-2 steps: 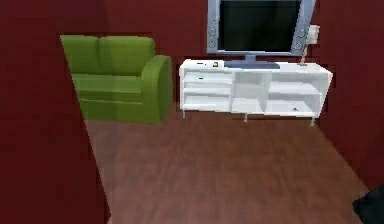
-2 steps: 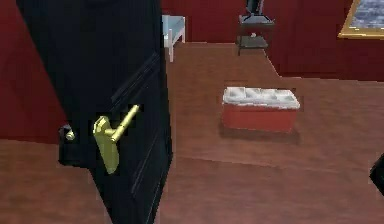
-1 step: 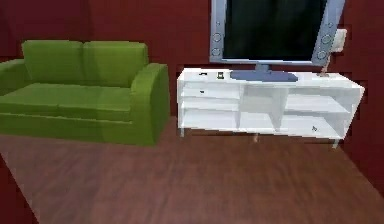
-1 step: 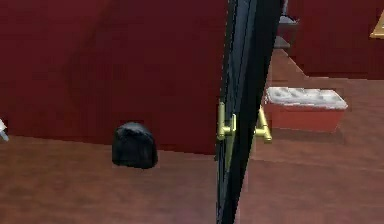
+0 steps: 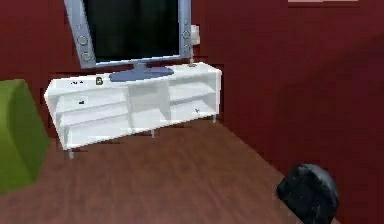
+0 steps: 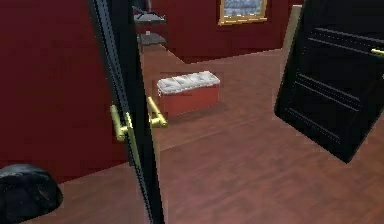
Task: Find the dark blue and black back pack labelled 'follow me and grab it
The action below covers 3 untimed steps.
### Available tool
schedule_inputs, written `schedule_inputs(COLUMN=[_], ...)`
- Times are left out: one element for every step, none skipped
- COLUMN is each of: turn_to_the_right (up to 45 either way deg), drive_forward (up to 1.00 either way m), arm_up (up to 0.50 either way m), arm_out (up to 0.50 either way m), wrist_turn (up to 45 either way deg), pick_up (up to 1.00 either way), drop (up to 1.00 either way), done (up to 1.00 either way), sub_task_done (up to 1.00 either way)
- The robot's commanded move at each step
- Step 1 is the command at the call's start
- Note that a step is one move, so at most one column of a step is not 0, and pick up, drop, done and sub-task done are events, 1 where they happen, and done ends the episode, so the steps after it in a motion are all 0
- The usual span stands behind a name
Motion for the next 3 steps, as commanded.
schedule_inputs(turn_to_the_right=[0.0, 42.0, 0.0], drive_forward=[0.3, 0.0, 0.3], arm_up=[0.0, 0.0, 0.0], arm_out=[0.0, 0.0, 0.0], wrist_turn=[0.0, 0.0, 0.0], pick_up=[0.0, 0.0, 0.0], drop=[0.0, 0.0, 0.0], done=[0.0, 0.0, 0.0], sub_task_done=[0.0, 0.0, 0.0])
